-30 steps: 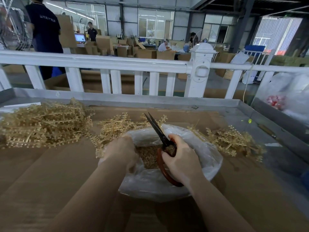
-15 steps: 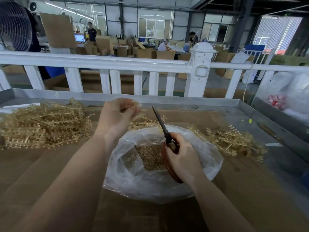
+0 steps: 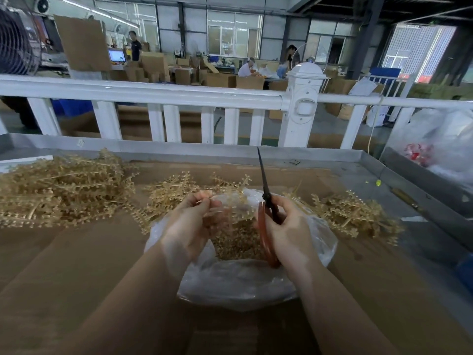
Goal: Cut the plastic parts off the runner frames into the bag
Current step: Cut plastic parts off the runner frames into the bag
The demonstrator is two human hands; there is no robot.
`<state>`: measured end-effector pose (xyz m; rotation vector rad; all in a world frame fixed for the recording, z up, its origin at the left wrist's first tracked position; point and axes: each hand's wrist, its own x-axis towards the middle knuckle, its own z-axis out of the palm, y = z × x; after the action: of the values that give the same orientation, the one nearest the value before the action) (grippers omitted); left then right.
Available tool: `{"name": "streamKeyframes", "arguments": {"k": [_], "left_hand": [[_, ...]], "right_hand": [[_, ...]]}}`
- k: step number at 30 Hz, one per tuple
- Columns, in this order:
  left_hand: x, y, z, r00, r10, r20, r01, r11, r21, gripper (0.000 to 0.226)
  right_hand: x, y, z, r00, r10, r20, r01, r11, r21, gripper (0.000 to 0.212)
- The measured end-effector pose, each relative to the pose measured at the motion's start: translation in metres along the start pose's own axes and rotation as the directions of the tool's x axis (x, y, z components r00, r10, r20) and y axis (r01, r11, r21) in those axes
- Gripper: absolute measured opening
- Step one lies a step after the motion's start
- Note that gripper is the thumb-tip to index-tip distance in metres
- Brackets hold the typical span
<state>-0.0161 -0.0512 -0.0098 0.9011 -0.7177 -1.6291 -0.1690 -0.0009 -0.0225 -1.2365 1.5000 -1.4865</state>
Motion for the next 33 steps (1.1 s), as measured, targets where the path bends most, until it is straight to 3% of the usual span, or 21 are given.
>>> {"name": "streamKeyframes", "arguments": {"k": [4,7,9,13,17,23,28,33], "left_hand": [[-0.003,-0.003,-0.002,0.991,-0.07,0.115,0.081,0.993,-0.088,0.006],[-0.008,-0.008,-0.004,0.974,-0.095,0.208,0.081,0.994,0.075,0.03],[-0.008,-0.012,-0.003,0.982,-0.105,0.156,0.091,0.991,0.096,0.033],[-0.005,-0.017,-0.002,0.99,-0.137,0.011,0.137,0.99,-0.02,0.029],[-0.005,-0.021,-0.002,0.989,-0.142,0.041,0.143,0.99,-0.013,0.038],[-0.008,-0.017,-0.001,0.974,-0.202,0.099,0.2,0.979,0.026,0.017],[-0.013,-0.016,-0.002,0.959,-0.237,0.153,0.211,0.963,0.168,0.049],[-0.013,-0.015,-0.001,0.952,-0.247,0.183,0.206,0.954,0.217,0.052]], "right_hand": [[0.002,0.004,0.003,0.999,-0.023,-0.048,0.023,1.0,-0.001,0.024],[0.003,0.006,0.006,0.997,-0.044,-0.064,0.045,0.999,0.007,0.025],[0.002,0.005,0.007,0.996,-0.065,-0.063,0.064,0.998,-0.015,0.026],[-0.001,0.002,0.005,0.998,-0.059,-0.032,0.058,0.998,-0.016,0.022],[-0.001,0.0,0.005,0.996,-0.086,0.007,0.086,0.996,-0.024,0.022],[0.0,-0.003,0.009,0.991,-0.125,0.051,0.128,0.99,-0.059,0.033],[0.004,-0.006,0.009,1.0,-0.025,0.018,0.024,0.998,0.064,0.027],[0.006,-0.013,0.009,1.0,-0.005,0.007,0.004,0.995,0.102,0.022]]}}
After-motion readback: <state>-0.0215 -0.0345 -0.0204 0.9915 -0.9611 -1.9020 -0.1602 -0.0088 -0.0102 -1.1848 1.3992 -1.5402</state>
